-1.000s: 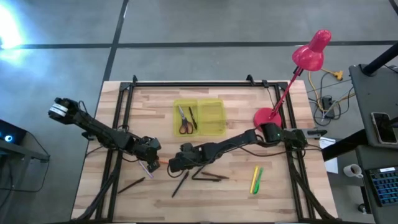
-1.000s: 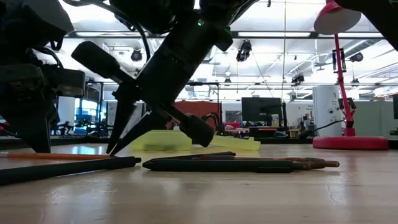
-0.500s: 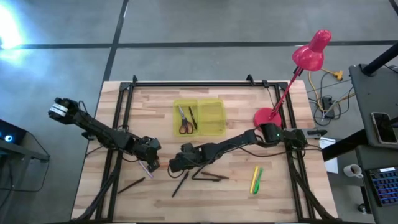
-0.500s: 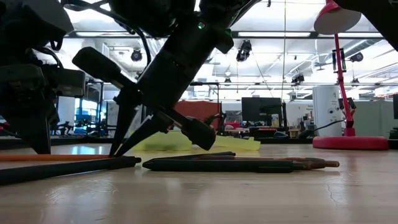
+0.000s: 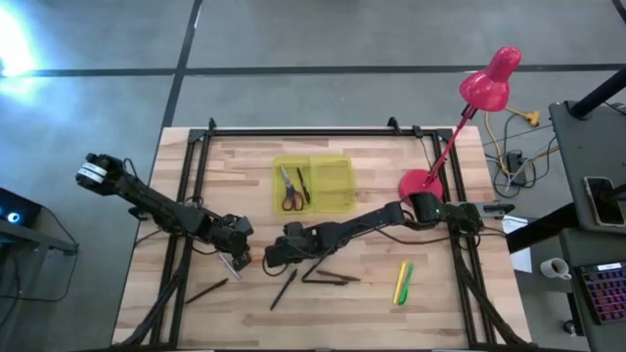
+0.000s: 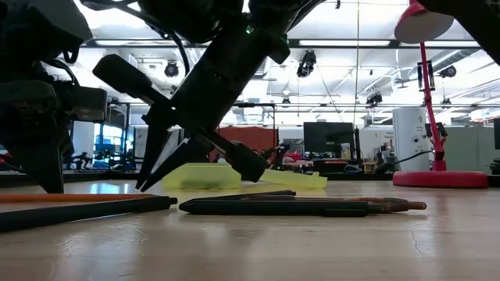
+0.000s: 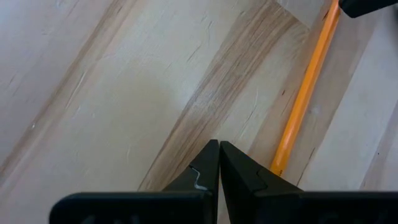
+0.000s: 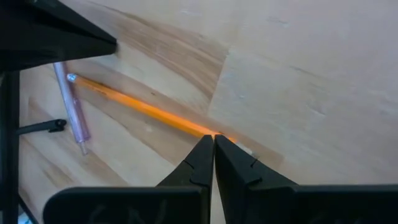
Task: Pick & place school supplies into a supply box
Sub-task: Put the orange pencil into the supply box
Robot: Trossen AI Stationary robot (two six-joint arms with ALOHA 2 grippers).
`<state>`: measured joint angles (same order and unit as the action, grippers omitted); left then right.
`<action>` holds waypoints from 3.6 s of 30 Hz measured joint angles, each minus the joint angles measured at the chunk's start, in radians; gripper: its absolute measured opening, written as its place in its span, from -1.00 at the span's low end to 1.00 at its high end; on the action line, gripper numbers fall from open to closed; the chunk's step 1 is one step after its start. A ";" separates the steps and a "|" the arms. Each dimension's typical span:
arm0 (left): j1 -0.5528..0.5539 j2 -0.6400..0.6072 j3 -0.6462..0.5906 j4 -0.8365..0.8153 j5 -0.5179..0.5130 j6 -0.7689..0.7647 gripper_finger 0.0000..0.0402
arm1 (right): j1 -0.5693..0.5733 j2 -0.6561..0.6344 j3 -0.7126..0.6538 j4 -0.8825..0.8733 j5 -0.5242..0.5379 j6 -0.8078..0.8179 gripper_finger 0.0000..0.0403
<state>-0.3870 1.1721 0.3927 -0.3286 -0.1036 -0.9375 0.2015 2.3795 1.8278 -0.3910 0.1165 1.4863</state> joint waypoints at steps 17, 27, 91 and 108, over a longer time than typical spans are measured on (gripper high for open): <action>0.000 -0.082 -0.003 -0.006 0.000 0.000 -1.00 | -0.001 -0.002 0.000 -0.025 -0.009 -0.022 -0.96; -0.050 -0.304 -0.001 -0.096 -0.010 0.112 -0.91 | -0.001 -0.002 0.000 -0.025 -0.012 -0.034 -0.96; -0.400 0.029 -0.002 -0.013 -0.271 0.040 -0.43 | 0.021 -0.032 0.000 -0.096 0.040 -0.038 -0.96; -0.400 0.029 -0.001 -0.011 -0.269 0.037 -0.43 | 0.020 -0.005 -0.002 -0.065 0.003 -0.038 -0.96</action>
<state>-0.7868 1.2011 0.3920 -0.3398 -0.3727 -0.9009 0.2214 2.3741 1.8263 -0.4558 0.1192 1.4483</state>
